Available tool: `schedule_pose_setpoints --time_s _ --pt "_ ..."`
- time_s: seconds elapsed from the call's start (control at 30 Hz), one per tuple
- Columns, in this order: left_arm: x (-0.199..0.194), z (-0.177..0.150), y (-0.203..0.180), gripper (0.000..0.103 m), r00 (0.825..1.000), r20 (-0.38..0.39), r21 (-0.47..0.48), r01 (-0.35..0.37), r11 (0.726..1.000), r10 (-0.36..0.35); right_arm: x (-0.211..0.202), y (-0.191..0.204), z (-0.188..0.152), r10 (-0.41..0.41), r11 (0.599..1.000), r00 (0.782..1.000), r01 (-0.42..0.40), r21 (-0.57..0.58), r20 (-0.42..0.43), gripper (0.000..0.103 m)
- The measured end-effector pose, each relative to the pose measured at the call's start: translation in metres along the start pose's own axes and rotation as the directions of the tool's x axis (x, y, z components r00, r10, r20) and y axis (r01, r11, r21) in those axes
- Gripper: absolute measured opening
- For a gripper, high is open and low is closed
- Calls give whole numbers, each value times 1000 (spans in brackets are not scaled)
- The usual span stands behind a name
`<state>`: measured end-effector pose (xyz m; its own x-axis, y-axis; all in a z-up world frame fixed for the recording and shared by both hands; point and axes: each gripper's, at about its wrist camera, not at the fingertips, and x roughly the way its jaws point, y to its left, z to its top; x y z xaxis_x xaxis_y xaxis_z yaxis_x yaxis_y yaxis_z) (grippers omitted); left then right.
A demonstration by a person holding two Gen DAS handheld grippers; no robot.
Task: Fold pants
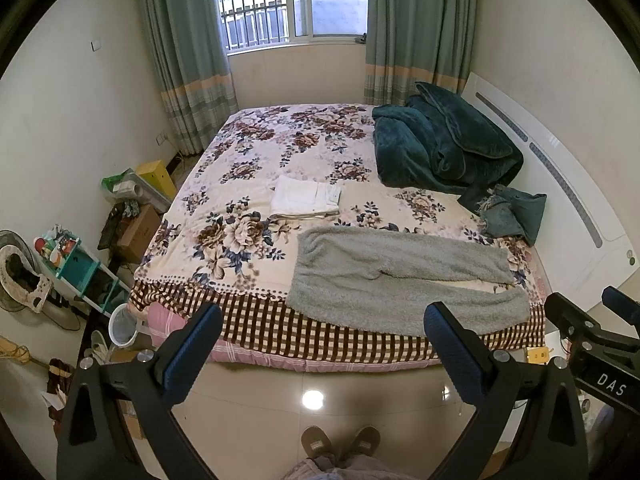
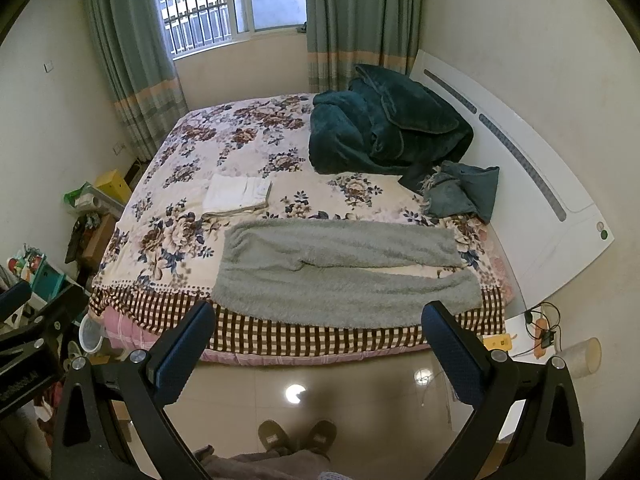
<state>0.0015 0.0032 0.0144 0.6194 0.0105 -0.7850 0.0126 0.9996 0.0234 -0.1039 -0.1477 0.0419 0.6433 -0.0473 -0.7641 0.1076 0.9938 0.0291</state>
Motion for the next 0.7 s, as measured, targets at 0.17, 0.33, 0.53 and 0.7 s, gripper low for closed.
schedule_pose_setpoints --time_s 0.17,0.33,0.53,0.7 --pt "0 0 1 103 1000 -2 0 4 1000 -4 0 0 1 1 1000 1000 -1 -1 -1 103" --pt "-1 2 -1 103 1000 -1 -2 3 1000 -3 -1 0 1 2 1000 1000 -2 0 -2 103" --pt "-1 3 -1 103 1000 0 -3 4 1000 -4 1 0 2 2 1000 1000 -2 0 -3 103" --pt "-1 1 -1 103 1000 0 -1 4 1000 -4 1 0 2 1 1000 1000 -1 1 -5 103"
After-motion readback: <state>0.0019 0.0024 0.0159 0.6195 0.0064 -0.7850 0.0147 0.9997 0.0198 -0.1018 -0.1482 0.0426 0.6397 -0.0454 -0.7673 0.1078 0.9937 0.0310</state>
